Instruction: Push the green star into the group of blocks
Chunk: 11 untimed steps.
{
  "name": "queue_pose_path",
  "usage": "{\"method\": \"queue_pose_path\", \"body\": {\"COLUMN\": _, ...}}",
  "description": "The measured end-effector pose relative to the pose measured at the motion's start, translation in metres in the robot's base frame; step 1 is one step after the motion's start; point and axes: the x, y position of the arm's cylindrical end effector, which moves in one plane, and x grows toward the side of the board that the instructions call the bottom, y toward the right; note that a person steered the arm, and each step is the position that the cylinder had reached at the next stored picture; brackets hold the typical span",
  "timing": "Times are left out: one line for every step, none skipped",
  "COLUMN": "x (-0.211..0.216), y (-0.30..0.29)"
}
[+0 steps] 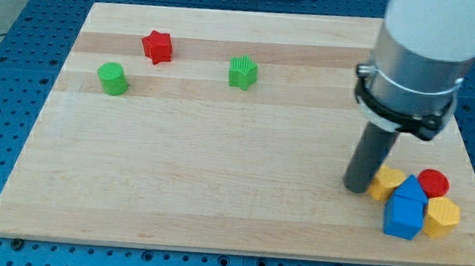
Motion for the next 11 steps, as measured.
{"method": "queue_pose_path", "body": {"x": -0.001, "y": -0.003}}
{"method": "queue_pose_path", "body": {"x": -0.013, "y": -0.044}}
{"method": "queue_pose_path", "body": {"x": -0.060, "y": -0.085}}
{"method": "queue_pose_path", "body": {"x": -0.112, "y": -0.148}}
{"method": "queue_pose_path", "body": {"x": -0.158, "y": -0.221}}
{"method": "queue_pose_path", "body": {"x": -0.217, "y": -0.230}}
{"method": "queue_pose_path", "body": {"x": -0.209, "y": -0.190}}
{"method": "queue_pose_path", "body": {"x": -0.157, "y": -0.171}}
{"method": "queue_pose_path", "body": {"x": -0.121, "y": -0.139}}
{"method": "queue_pose_path", "body": {"x": -0.151, "y": -0.147}}
{"method": "queue_pose_path", "body": {"x": -0.187, "y": -0.152}}
